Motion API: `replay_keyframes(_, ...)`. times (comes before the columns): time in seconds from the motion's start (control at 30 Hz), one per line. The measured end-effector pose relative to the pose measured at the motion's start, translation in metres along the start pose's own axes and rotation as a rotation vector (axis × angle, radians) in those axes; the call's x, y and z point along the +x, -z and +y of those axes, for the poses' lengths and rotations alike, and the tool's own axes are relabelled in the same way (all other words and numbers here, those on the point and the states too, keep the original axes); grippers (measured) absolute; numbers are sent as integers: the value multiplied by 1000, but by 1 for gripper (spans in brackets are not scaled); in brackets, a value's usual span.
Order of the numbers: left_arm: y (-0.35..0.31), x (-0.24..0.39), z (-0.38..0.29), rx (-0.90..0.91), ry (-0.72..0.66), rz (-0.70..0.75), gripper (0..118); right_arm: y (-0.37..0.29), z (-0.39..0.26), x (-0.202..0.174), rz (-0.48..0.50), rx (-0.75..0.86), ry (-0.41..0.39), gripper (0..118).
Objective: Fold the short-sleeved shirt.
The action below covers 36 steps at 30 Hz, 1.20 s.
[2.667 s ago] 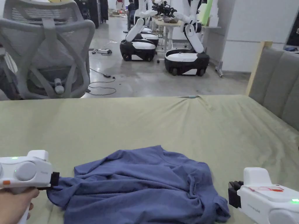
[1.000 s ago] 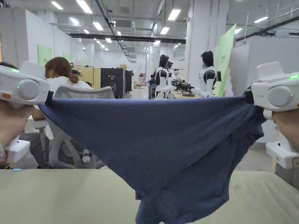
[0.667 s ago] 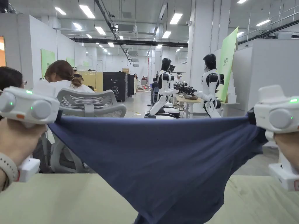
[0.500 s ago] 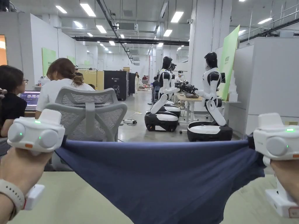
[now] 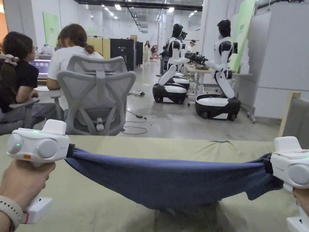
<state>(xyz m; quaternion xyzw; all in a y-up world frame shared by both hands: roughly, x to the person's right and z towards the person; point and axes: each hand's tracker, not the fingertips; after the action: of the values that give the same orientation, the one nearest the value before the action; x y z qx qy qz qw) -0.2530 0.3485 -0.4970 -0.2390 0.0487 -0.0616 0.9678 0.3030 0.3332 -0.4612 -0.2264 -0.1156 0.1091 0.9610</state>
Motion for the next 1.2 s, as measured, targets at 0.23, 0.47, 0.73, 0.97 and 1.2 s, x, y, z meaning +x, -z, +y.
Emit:
replay_keyframes(0.23,-21,-9,-192,-302,5,-14,3,-35,-181,-29,126,-254,-94,5)
replay_keyframes(0.47,-38,-17,-271,-405,-84,-37,13,-44,-256,-40,152,-358,-57,12)
replay_keyframes(0.73,-100,28,-211,-114,-144,-92,87,-97,-178,-70,272,-105,196,100)
replay_keyframes(0.97,-124,73,-194,-5,-110,-209,11,-138,-147,-125,324,87,211,19)
replay_keyframes(1.2,-98,-2,-189,-141,-210,-174,0,-123,-144,-151,377,71,117,0)
